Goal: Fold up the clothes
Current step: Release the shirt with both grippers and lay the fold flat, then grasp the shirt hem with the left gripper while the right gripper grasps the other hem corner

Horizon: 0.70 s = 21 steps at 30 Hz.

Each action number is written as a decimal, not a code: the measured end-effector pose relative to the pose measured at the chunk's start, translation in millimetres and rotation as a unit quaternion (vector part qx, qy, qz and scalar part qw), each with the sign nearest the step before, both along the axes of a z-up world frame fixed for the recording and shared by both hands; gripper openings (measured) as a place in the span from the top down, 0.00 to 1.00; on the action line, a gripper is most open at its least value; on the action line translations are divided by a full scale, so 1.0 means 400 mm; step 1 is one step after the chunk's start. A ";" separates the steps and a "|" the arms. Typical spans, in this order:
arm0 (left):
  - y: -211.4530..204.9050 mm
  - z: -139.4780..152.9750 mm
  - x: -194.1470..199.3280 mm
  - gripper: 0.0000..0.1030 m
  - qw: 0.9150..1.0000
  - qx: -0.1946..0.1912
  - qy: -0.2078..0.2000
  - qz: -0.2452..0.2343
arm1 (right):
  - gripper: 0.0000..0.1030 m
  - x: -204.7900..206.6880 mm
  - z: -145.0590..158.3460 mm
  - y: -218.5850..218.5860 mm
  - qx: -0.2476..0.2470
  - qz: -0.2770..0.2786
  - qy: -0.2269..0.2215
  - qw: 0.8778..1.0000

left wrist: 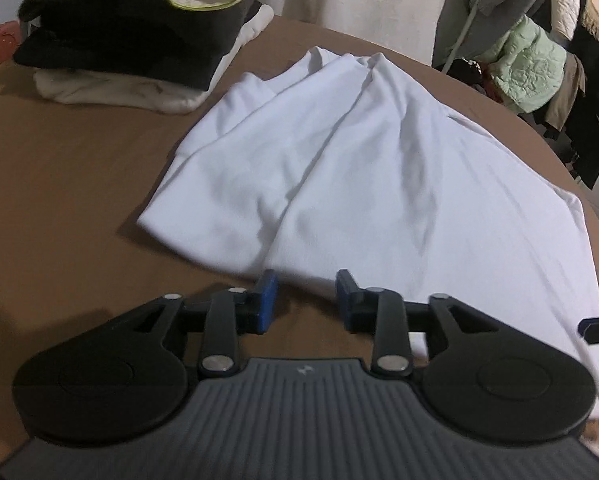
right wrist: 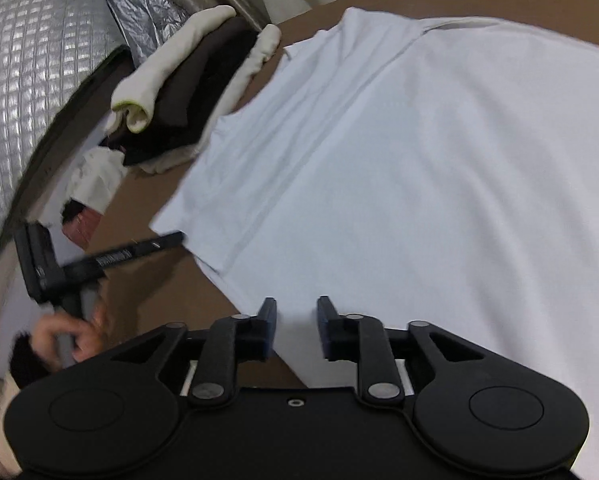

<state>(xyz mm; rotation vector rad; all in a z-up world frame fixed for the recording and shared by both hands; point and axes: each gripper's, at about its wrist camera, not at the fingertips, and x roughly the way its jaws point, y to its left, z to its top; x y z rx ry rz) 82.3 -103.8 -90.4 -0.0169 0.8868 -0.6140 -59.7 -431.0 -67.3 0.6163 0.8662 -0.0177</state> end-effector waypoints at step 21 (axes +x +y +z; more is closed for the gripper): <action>-0.275 0.194 -0.260 0.42 0.970 0.079 -0.091 -0.209 | 0.44 -0.379 -0.140 -0.208 -0.013 -0.054 0.071 0.996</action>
